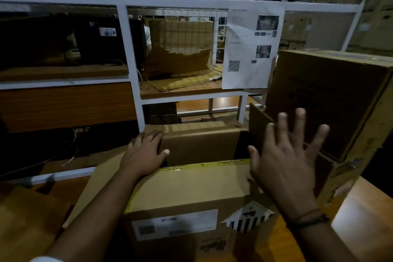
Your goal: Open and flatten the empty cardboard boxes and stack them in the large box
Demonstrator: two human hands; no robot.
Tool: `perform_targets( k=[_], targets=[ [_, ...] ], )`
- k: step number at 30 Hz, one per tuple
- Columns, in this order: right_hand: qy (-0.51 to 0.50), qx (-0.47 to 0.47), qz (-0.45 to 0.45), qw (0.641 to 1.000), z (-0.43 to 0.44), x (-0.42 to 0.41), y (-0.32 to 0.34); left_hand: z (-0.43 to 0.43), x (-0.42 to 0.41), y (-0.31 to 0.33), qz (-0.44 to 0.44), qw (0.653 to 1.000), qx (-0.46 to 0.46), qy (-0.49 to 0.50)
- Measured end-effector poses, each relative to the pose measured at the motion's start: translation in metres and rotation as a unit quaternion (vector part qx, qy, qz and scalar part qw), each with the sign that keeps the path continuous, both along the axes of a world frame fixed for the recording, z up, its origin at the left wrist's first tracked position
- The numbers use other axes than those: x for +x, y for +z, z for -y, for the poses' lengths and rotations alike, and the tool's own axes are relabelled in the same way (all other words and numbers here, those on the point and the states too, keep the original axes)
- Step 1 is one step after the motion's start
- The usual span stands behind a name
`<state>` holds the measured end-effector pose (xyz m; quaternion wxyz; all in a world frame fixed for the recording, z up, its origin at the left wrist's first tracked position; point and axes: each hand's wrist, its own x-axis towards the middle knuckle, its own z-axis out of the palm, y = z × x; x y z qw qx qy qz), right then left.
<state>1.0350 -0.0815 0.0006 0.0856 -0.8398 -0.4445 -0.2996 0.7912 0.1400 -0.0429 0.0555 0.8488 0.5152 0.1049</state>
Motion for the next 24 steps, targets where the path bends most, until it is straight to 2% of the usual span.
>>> perform_targets(
  k=[4, 6, 9, 11, 12, 13, 14, 15, 17, 18, 19, 21, 23, 24],
  targets=[
    [-0.150, -0.123, -0.020, 0.981, -0.001, 0.019, -0.006, -0.002, 0.000, -0.001, -0.002, 1.000, 0.000, 0.001],
    [-0.177, -0.155, -0.062, 0.970, -0.004, 0.031, -0.012, -0.002, 0.001, -0.002, 0.005, 1.000, 0.001, 0.002],
    [-0.115, -0.153, -0.248, 0.950, -0.011, 0.053, -0.030, -0.001, 0.001, -0.002, 0.007, 1.000, -0.004, 0.007],
    [-0.040, -0.132, -0.434, 0.890, -0.009, 0.061, -0.035, 0.002, 0.001, 0.000, 0.007, 1.000, -0.004, 0.009],
    [-0.009, -0.115, -0.495, 0.861, -0.009, 0.063, -0.037, 0.003, 0.001, 0.001, 0.011, 1.000, -0.005, 0.010],
    [0.010, -0.102, -0.521, 0.847, -0.007, 0.063, -0.035, 0.003, 0.002, 0.002, 0.014, 1.000, -0.007, 0.010],
    [0.016, -0.098, -0.521, 0.848, -0.007, 0.062, -0.035, 0.004, 0.002, 0.003, 0.015, 1.000, -0.008, 0.010],
    [0.008, -0.102, -0.494, 0.863, -0.008, 0.061, -0.034, 0.005, 0.002, 0.004, 0.013, 1.000, -0.009, 0.009],
    [-0.015, -0.135, -0.345, 0.929, -0.011, 0.054, -0.034, 0.003, 0.003, 0.003, 0.012, 1.000, -0.013, 0.008],
    [0.013, -0.151, -0.269, 0.951, -0.013, 0.044, -0.032, 0.002, 0.002, 0.002, 0.016, 1.000, -0.012, 0.006],
    [0.073, -0.160, -0.236, 0.956, -0.014, 0.032, -0.030, 0.002, 0.002, 0.002, 0.032, 0.999, -0.009, 0.000],
    [0.214, -0.190, -0.247, 0.926, -0.017, 0.003, -0.023, 0.005, 0.000, 0.005, 0.119, 0.993, 0.010, -0.025],
    [0.273, -0.219, -0.249, 0.903, -0.025, -0.019, -0.024, 0.019, 0.000, 0.011, 0.209, 0.976, 0.029, -0.050],
    [0.274, -0.218, -0.238, 0.906, -0.031, -0.025, -0.028, 0.030, -0.001, 0.014, 0.220, 0.973, 0.022, -0.059]
  ],
)
